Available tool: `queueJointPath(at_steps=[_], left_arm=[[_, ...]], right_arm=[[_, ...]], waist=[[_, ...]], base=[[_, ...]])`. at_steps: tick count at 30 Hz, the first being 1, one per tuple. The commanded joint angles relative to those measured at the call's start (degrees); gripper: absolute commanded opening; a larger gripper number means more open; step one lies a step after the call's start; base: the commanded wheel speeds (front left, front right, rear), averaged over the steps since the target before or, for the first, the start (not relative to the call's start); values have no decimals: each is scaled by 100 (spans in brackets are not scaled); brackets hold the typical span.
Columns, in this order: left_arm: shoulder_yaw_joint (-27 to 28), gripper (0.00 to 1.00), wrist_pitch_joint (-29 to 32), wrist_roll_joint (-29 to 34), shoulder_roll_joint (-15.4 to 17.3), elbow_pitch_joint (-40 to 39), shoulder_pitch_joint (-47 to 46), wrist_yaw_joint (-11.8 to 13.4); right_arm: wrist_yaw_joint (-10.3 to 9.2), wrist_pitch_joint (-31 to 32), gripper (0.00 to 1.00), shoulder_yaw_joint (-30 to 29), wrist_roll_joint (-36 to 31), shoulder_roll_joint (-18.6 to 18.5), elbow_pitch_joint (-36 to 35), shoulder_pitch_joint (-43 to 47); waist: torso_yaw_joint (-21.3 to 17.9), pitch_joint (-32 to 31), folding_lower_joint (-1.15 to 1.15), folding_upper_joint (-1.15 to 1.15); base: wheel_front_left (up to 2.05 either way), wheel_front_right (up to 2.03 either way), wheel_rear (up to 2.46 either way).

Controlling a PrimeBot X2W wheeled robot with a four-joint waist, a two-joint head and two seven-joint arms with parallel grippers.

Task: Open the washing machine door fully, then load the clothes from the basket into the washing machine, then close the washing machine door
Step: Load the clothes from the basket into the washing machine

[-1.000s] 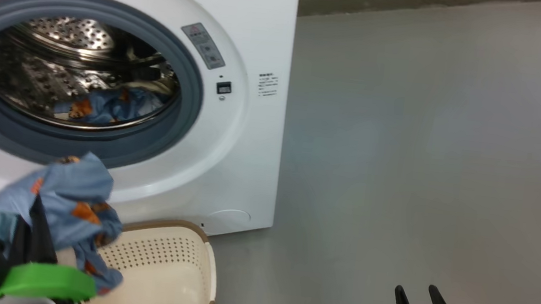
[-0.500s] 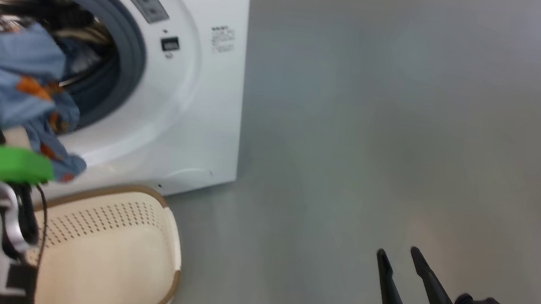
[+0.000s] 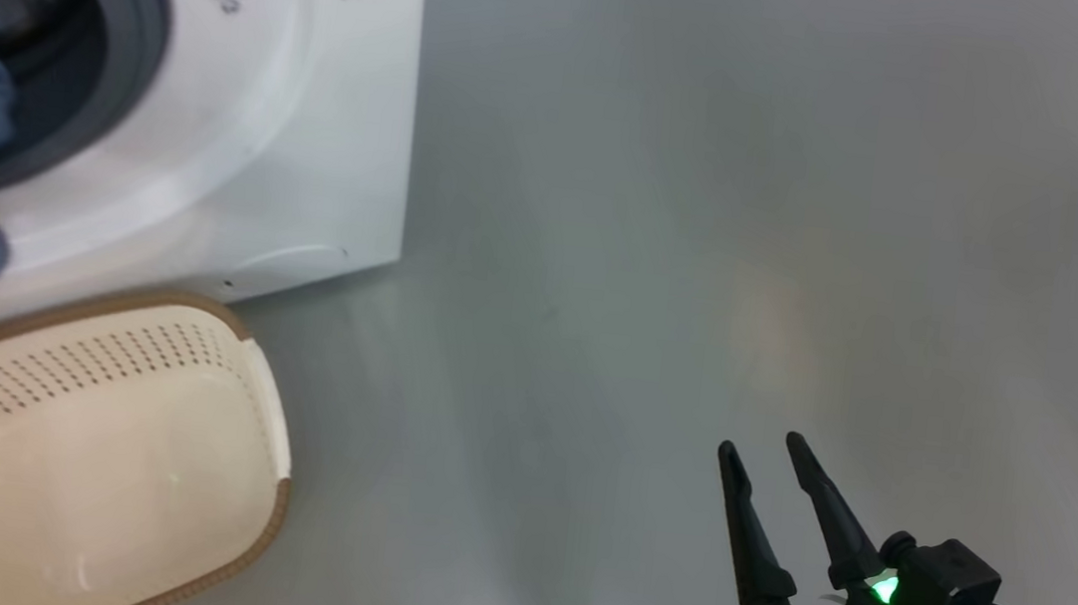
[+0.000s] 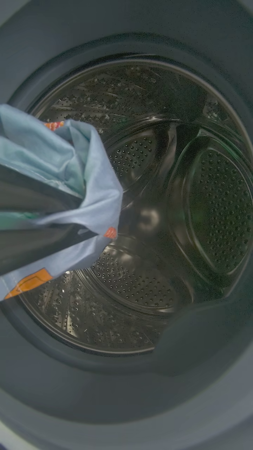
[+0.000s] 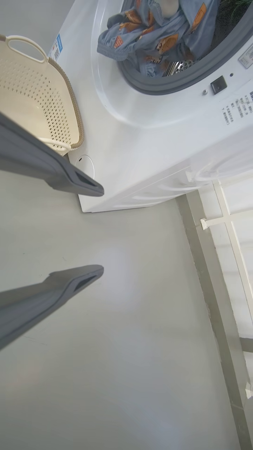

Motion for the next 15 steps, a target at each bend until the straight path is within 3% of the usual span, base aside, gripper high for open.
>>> queueJointPath(at_steps=[1, 15], left_arm=[[176, 0, -30, 69, 340, 73, -263, -53], [221, 0, -30, 187, 852, 873, -1883, -278]], right_arm=[[52, -27, 100, 204, 8, -17, -112, -109], [52, -27, 100, 272, -45, -62, -297, -138]], waist=[[-223, 337, -1, 0], [-405, 1314, -1, 0]], base=[[0, 0, 0], [0, 0, 0]])
